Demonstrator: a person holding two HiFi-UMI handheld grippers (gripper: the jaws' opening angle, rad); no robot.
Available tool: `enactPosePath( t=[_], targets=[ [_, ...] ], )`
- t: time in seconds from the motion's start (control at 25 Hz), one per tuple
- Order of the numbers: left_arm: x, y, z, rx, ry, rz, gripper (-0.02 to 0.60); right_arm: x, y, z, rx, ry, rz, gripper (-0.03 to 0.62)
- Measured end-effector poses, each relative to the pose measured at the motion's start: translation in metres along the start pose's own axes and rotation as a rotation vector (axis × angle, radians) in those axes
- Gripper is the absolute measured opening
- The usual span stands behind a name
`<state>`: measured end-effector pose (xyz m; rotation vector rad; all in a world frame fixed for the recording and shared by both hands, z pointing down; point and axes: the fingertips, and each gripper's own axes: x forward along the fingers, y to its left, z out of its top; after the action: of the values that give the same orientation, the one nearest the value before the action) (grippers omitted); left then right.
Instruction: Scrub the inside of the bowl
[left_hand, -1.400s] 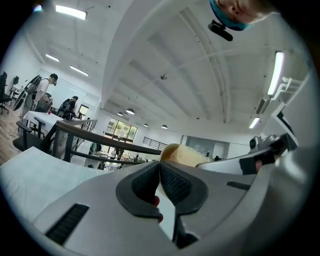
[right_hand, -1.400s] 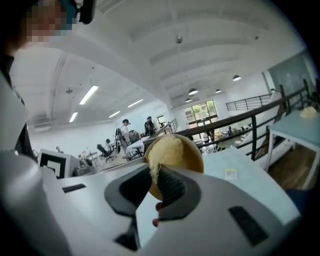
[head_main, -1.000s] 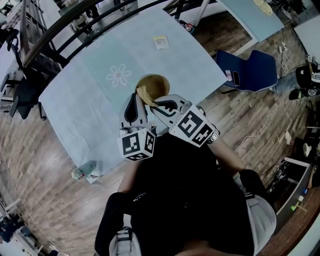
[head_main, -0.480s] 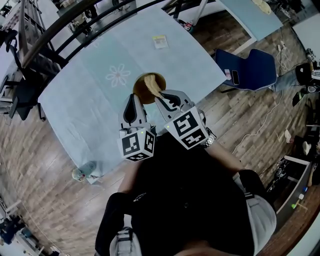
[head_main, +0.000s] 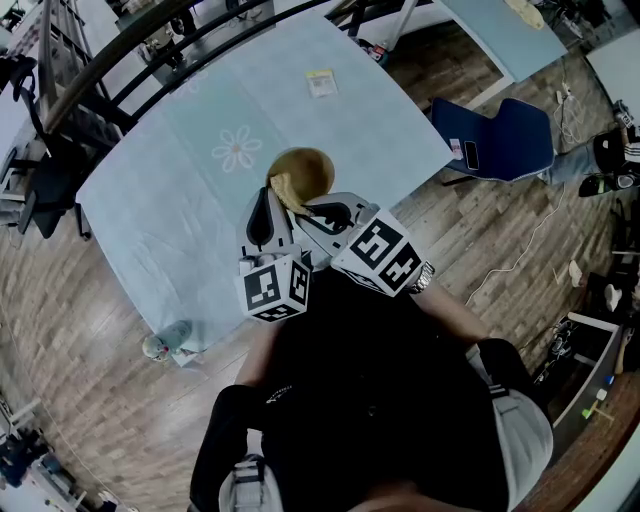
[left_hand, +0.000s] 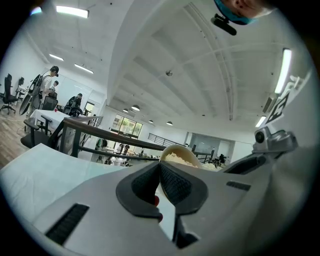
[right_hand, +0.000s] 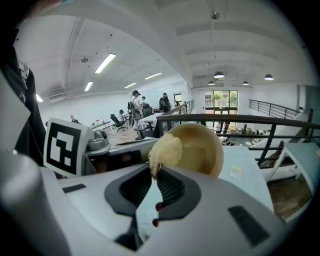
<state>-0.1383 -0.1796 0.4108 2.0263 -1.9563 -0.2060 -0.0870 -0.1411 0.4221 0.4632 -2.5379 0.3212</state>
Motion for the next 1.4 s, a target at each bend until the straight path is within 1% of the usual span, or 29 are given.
enactPosePath(
  t=[0.08, 0.16, 0.24, 0.36, 0.4, 0.44, 0.64, 0.76, 1.0, 1.2, 1.28, 1.32, 1.36, 1.4],
  targets=[
    [0.000, 0.003, 0.000, 0.001, -0.003, 0.008, 0.017, -0.004, 0.000, 0.003, 0.020, -0.014, 0.009, 0.041],
    [0.000, 0.005, 0.001, 0.005, -0.006, 0.015, 0.017, -0.009, -0.007, 0.006, 0.012, -0.022, -0.037, 0.041],
    [0.000, 0.006, 0.003, 0.013, -0.011, 0.021, 0.017, -0.015, -0.019, 0.009, -0.039, -0.007, -0.139, 0.041],
    [-0.001, 0.006, 0.004, 0.028, -0.016, 0.021, 0.017, -0.021, -0.039, 0.007, -0.149, 0.058, -0.307, 0.041],
    [-0.001, 0.005, 0.003, 0.034, -0.017, 0.018, 0.017, -0.021, -0.043, 0.006, -0.169, 0.081, -0.339, 0.041],
    [-0.001, 0.003, 0.003, 0.039, -0.018, 0.015, 0.017, -0.020, -0.046, 0.003, -0.176, 0.100, -0.354, 0.041],
    [0.000, -0.009, 0.001, 0.054, -0.020, 0.003, 0.017, -0.012, -0.043, -0.012, -0.147, 0.153, -0.312, 0.041],
    [-0.001, -0.012, -0.001, 0.061, -0.023, 0.000, 0.017, -0.008, -0.036, -0.019, -0.104, 0.156, -0.258, 0.041],
    [0.000, -0.011, -0.004, 0.055, -0.018, -0.005, 0.017, 0.003, -0.017, -0.023, 0.124, 0.080, -0.064, 0.041],
    [0.002, -0.010, -0.005, 0.048, -0.016, -0.009, 0.017, -0.003, -0.008, -0.010, 0.276, -0.009, 0.053, 0.041],
    [0.003, -0.010, -0.004, 0.045, -0.018, -0.010, 0.017, -0.008, -0.011, -0.003, 0.320, -0.047, 0.063, 0.041],
    [0.003, -0.010, -0.003, 0.046, -0.020, -0.009, 0.017, -0.011, -0.015, -0.001, 0.324, -0.058, 0.047, 0.041],
    [0.003, -0.010, -0.003, 0.050, -0.022, -0.007, 0.017, -0.013, -0.020, 0.000, 0.304, -0.057, 0.017, 0.041],
    [0.003, -0.011, -0.003, 0.055, -0.024, -0.005, 0.017, -0.016, -0.024, 0.000, 0.260, -0.045, -0.024, 0.041]
  ],
)
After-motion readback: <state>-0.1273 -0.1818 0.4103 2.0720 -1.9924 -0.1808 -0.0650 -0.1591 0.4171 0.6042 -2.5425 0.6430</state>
